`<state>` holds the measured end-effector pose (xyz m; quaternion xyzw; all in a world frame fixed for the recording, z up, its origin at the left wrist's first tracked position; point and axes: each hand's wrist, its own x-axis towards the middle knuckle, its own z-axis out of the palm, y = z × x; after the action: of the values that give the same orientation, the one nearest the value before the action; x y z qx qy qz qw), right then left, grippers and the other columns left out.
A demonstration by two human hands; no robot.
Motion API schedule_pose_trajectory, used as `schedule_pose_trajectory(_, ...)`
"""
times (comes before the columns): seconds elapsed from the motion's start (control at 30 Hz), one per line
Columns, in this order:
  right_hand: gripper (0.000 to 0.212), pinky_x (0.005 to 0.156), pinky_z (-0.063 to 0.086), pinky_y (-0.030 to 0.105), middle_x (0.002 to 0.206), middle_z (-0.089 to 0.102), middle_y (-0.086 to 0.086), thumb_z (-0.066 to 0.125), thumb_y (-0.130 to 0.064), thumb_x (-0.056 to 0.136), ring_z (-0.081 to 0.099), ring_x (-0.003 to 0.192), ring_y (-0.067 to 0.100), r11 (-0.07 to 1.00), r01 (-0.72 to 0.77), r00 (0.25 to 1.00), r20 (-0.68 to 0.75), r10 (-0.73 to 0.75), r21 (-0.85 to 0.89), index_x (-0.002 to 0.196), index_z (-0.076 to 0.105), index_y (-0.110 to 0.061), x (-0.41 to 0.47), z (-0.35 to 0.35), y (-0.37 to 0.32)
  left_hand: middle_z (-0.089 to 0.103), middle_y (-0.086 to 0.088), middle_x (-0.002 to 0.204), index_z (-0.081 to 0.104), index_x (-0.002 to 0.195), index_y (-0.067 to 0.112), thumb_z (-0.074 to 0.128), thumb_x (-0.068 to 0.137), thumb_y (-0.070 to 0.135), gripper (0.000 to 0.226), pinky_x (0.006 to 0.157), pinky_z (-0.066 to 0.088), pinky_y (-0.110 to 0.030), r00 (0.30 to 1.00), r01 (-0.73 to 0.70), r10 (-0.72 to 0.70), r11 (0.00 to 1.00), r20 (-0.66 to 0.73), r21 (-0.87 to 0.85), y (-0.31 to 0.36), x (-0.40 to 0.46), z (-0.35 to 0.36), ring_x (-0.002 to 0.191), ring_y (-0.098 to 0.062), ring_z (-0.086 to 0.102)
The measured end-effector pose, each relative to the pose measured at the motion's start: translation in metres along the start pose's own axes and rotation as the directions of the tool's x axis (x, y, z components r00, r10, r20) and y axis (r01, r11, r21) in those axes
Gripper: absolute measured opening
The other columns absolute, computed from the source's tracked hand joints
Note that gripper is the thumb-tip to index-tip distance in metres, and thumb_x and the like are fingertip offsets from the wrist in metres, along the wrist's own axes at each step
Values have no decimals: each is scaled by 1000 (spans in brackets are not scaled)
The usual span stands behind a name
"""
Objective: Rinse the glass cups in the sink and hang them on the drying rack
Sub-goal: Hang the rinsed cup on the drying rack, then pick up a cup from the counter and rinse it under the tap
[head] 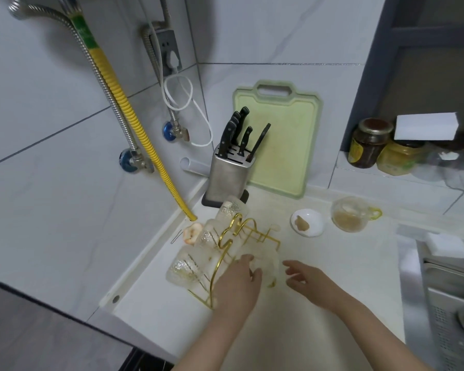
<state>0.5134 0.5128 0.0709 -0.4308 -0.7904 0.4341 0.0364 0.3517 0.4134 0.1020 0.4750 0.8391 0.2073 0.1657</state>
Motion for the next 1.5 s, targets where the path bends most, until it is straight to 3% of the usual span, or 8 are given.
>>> schedule_pose_trajectory(0.1, 40, 90, 43, 16, 121, 59, -3, 53, -27, 95, 58, 105, 7, 1000, -18, 999, -28, 18, -3, 134, 48, -24, -11, -10, 5, 63, 11, 113, 47, 132, 35, 44, 95, 41, 37, 85, 50, -28, 999, -50, 49, 998, -22, -30, 16, -6, 3, 103, -8, 60)
schedule_pose_trajectory(0.43, 34, 84, 43, 15, 110, 66, -3, 54, -30, 93, 60, 98, 8, 993, -118, 971, -214, 109, -29, 126, 57, -22, -48, -76, 56, 63, 10, 109, 52, 127, 33, 49, 93, 45, 36, 86, 44, -22, 975, -179, 183, 983, 125, -40, 105, -2, 49, 102, -6, 59)
schedule_pose_trajectory(0.6, 33, 84, 46, 20, 102, 65, -5, 55, -30, 91, 60, 97, 10, 979, -204, 935, -300, 189, -20, 123, 58, -21, -53, -119, 90, 64, 10, 102, 58, 119, 30, 56, 88, 46, 35, 87, 46, -25, 960, -71, 101, 990, 260, -121, 148, 21, 80, 101, -11, 61)
schedule_pose_trajectory(0.77, 33, 79, 41, 17, 112, 66, -2, 52, -28, 93, 60, 101, 12, 967, -255, 915, -325, 238, -11, 123, 58, -19, -38, -153, 120, 64, 2, 113, 60, 121, 23, 60, 87, 41, 38, 93, 46, -26, 937, 48, 23, 980, 349, -195, 174, 59, 109, 105, -16, 60)
schedule_pose_trajectory(1.07, 32, 76, 45, 20, 110, 62, -1, 52, -22, 93, 57, 91, 13, 945, -284, 885, -337, 323, 159, 124, 57, -15, 29, -190, 160, 49, -9, 139, 40, 140, 10, 60, 91, 25, 55, 103, 36, -27, 950, 19, 46, 979, 308, -204, 206, 134, 150, 127, -22, 49)
schedule_pose_trajectory(1.33, 61, 96, 40, 33, 139, 42, 16, 51, -13, 93, 49, 121, 30, 941, -270, 860, -389, 331, 205, 147, 22, -15, 82, -203, 178, 53, -9, 133, 37, 138, 10, 79, 72, 27, 80, 101, 43, -30, 954, 47, 1, 987, 300, -154, 219, 179, 187, 118, -24, 54)
schedule_pose_trajectory(1.4, 58, 100, 37, 32, 141, 42, 16, 47, -9, 95, 46, 126, 30, 948, -266, 865, -391, 316, 178, 148, 23, -13, 88, -203, 181, 53, -8, 133, 36, 140, 10, 80, 71, 31, 85, 101, 44, -34, 947, 63, -8, 985, 322, -162, 216, 186, 196, 118, -25, 55)
schedule_pose_trajectory(1.5, 48, 96, 41, 33, 132, 53, 15, 44, -7, 95, 54, 112, 26, 950, -249, 868, -391, 306, 189, 142, 36, -13, 93, -204, 183, 53, -10, 135, 39, 139, 15, 71, 83, 31, 66, 100, 47, -38, 947, 25, 42, 979, 317, -204, 212, 189, 200, 118, -27, 55)
